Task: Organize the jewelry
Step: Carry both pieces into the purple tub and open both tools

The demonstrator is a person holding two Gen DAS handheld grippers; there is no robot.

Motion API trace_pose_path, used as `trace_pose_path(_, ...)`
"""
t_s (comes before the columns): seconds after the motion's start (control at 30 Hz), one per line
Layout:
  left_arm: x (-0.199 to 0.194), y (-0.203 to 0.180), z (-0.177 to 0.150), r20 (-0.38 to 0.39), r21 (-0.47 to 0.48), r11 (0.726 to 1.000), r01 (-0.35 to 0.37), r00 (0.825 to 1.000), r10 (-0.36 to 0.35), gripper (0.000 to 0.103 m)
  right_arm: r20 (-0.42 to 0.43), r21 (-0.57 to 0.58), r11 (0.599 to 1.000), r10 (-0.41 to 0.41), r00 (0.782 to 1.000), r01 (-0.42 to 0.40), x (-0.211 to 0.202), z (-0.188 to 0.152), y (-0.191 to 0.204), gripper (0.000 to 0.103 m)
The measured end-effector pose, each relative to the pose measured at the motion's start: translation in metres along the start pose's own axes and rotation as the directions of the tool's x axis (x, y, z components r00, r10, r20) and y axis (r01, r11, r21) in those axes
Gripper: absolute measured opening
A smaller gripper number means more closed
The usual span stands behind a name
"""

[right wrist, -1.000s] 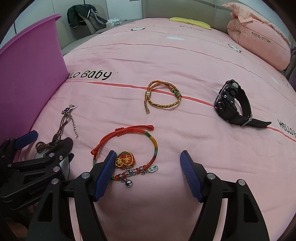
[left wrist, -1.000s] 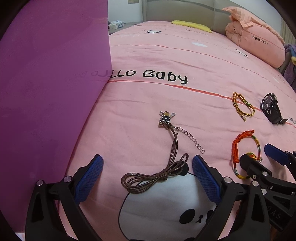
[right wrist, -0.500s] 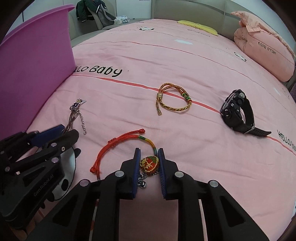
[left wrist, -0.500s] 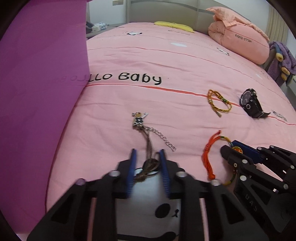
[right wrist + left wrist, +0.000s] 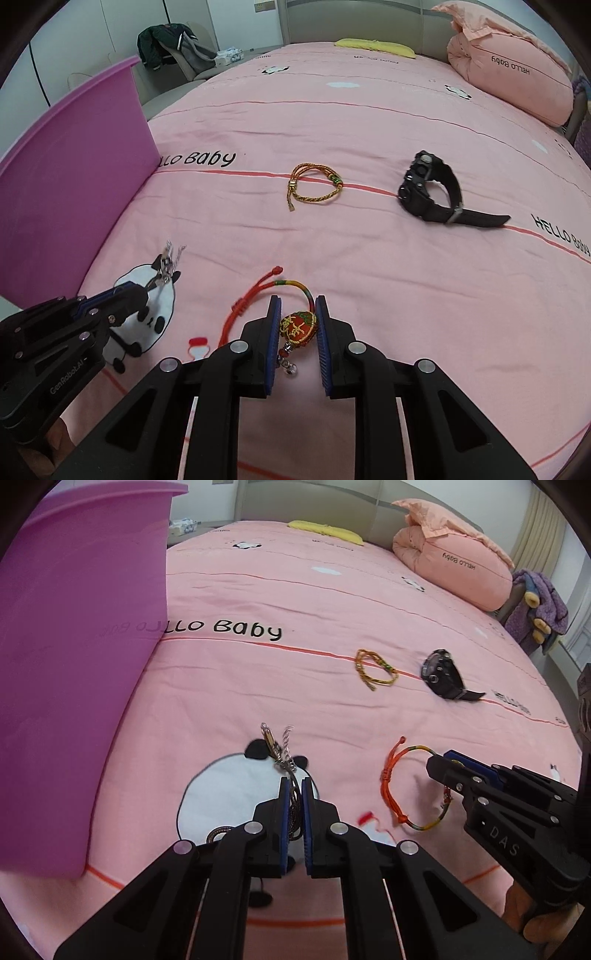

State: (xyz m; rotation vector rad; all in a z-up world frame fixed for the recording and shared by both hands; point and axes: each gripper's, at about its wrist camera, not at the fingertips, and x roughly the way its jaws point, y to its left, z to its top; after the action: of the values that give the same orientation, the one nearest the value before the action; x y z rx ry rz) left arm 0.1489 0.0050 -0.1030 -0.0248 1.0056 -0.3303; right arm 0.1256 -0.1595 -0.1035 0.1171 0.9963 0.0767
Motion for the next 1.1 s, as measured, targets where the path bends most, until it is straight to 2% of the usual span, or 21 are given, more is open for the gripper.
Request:
trace_pose_path(0.17,-0.03,-0.007,-0.005,0.017,0.001,0.999,0.039,0.999,-0.039,0.007,0.026,0.025,1.0,0.01,1.0,-0.011,-0.03,-0.008,-0.002,0.018)
trace_pose_path(0.63,-0.122,-0.013,-0.01,0.116,0.008,0.999,0.039,0.992,-0.039,0.007,0.134,0.052,0.996,0.064,0.989,-0.071,-0.114,-0.015,0.012,0.018)
trace_pose_path(0.9,-0.179,-0.009,-0.008,0.2,0.018,0.999,0.05,0.978,-0.053,0.007,0.216,0.01,0.995,0.097,0.972,-0.102,-0.164,-0.007,0.041,0.018)
trace_pose_path(1.1,-0.217,-0.001,0.008,0.275,0.044,0.998,0.046,0.96,-0.056,0.007,0.273,-0.038,0.992,0.129,0.953,-0.123,-0.191,0.008,0.07,0.018)
